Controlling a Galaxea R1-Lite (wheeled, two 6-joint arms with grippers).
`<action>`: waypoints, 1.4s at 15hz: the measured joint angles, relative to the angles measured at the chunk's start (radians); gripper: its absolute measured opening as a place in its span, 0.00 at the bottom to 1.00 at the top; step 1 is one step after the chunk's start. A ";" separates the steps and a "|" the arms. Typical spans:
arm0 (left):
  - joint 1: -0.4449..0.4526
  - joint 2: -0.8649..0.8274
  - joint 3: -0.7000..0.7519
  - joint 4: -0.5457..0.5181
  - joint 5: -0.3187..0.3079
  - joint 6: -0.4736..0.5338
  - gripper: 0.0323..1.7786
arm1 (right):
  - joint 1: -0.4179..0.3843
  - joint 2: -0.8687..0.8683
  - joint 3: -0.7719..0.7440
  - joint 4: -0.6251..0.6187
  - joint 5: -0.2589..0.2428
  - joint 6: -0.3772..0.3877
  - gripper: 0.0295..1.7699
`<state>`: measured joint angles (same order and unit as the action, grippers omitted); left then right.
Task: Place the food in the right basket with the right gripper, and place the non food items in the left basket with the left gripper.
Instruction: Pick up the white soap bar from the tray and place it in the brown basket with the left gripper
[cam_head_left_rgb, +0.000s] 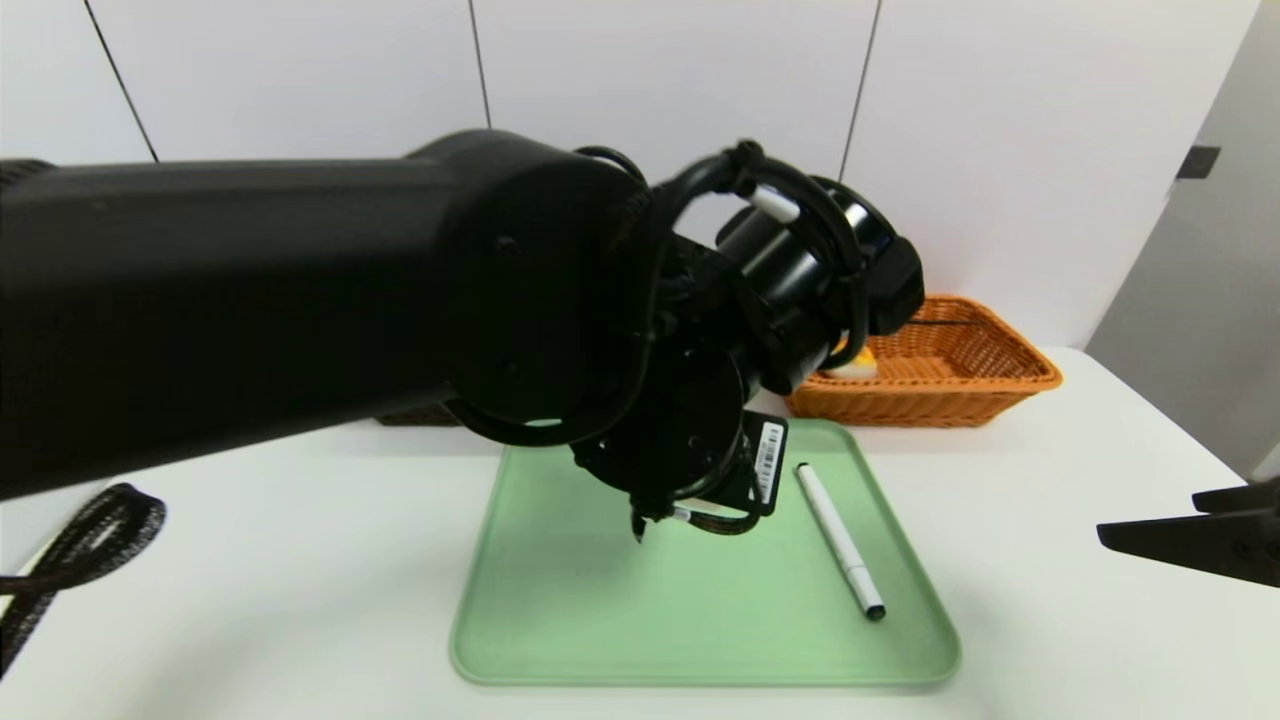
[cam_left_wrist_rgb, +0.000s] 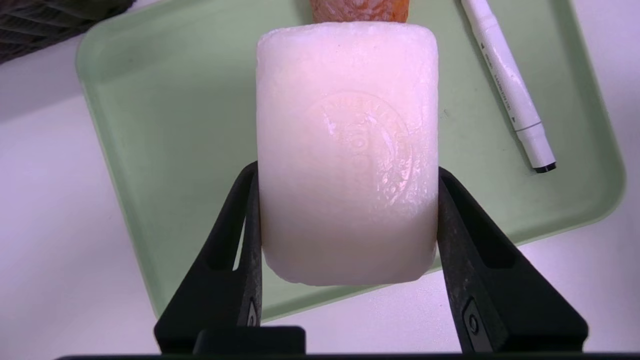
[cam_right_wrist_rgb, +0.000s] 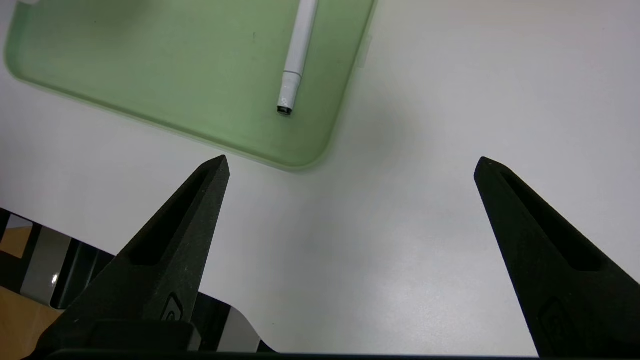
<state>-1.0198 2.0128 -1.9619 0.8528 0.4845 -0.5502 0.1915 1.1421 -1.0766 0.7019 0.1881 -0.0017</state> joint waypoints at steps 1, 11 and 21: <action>0.016 -0.023 0.000 0.002 0.002 0.005 0.54 | 0.001 0.000 -0.001 -0.001 0.000 0.000 0.96; 0.391 -0.067 -0.006 -0.167 -0.063 0.203 0.54 | 0.011 -0.001 0.004 0.000 0.001 0.004 0.96; 0.578 0.135 -0.012 -0.457 -0.177 0.331 0.54 | 0.010 -0.001 0.023 0.001 -0.001 0.006 0.96</action>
<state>-0.4421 2.1481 -1.9738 0.3953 0.3072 -0.2191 0.2019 1.1411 -1.0540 0.7028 0.1870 0.0043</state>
